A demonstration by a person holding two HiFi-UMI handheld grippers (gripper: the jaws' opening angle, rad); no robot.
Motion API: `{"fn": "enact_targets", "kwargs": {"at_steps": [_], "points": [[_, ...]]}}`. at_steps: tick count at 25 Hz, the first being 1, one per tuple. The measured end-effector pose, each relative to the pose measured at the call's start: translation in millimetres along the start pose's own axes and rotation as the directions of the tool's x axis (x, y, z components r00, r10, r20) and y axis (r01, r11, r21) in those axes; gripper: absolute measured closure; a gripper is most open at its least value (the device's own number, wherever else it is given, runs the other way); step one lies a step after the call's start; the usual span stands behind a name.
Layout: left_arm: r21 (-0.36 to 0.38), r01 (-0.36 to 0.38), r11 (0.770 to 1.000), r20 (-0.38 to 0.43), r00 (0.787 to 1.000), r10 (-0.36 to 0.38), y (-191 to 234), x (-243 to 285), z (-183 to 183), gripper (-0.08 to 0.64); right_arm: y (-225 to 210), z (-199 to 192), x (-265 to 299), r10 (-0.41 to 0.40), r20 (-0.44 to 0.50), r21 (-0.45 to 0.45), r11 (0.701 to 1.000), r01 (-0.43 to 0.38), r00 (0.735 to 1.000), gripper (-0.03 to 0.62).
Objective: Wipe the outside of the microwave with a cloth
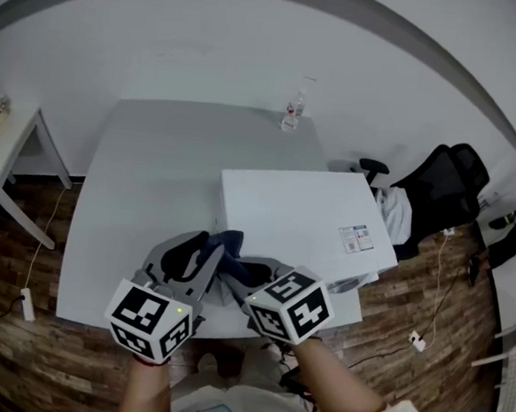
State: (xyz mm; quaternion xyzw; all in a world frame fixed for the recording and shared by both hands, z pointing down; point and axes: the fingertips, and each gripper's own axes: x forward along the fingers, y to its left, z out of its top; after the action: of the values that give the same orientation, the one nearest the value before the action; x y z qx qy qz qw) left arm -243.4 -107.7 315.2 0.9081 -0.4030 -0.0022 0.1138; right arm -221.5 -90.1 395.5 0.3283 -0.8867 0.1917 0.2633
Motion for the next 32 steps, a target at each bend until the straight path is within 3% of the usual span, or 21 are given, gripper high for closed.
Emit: {"fn": "enact_targets", "kwargs": {"at_steps": [2,5,9,13,18,22,28,32], "points": [[-0.013,-0.036,0.999,0.014,0.999,0.036,10.5,-8.8,1.1,0.457,3.5,14.4,2.5,0.068,-0.025,-0.056,0.996,-0.069,0.997,0.518],[-0.030,-0.085,0.996,0.032,0.996,0.086,24.0,-18.9,1.5,0.457,-6.4,40.7,11.9,0.097,-0.118,-0.260,0.958,-0.125,0.988,0.518],[-0.063,-0.148,0.987,0.033,0.988,0.150,37.5,-28.1,-6.1,0.457,-16.0,64.8,38.3,0.085,-0.300,-0.521,0.820,-0.238,0.950,0.518],[-0.082,-0.177,0.981,0.013,0.984,0.179,41.5,-25.1,-13.7,0.457,-26.1,74.7,68.3,0.028,-0.466,-0.649,0.669,-0.363,0.884,0.518],[-0.088,-0.196,0.977,-0.007,0.980,0.196,49.6,-18.0,-26.5,0.457,-30.0,62.9,100.7,-0.055,-0.633,-0.670,0.539,-0.511,0.772,0.518],[-0.075,-0.191,0.979,-0.028,0.981,0.190,56.0,-11.4,-39.4,0.457,-39.1,46.9,114.8,-0.131,-0.741,-0.627,0.486,-0.608,0.659,0.518],[-0.103,-0.204,0.973,-0.070,0.978,0.198,72.1,-3.2,-61.9,0.457,-53.1,35.8,130.1,-0.225,-0.828,-0.558,0.426,-0.712,0.514,0.518],[-0.139,-0.211,0.968,-0.104,0.975,0.198,79.4,8.0,-76.3,0.457,-58.0,27.4,143.0,-0.277,-0.846,-0.532,0.378,-0.758,0.455,0.518]]}}
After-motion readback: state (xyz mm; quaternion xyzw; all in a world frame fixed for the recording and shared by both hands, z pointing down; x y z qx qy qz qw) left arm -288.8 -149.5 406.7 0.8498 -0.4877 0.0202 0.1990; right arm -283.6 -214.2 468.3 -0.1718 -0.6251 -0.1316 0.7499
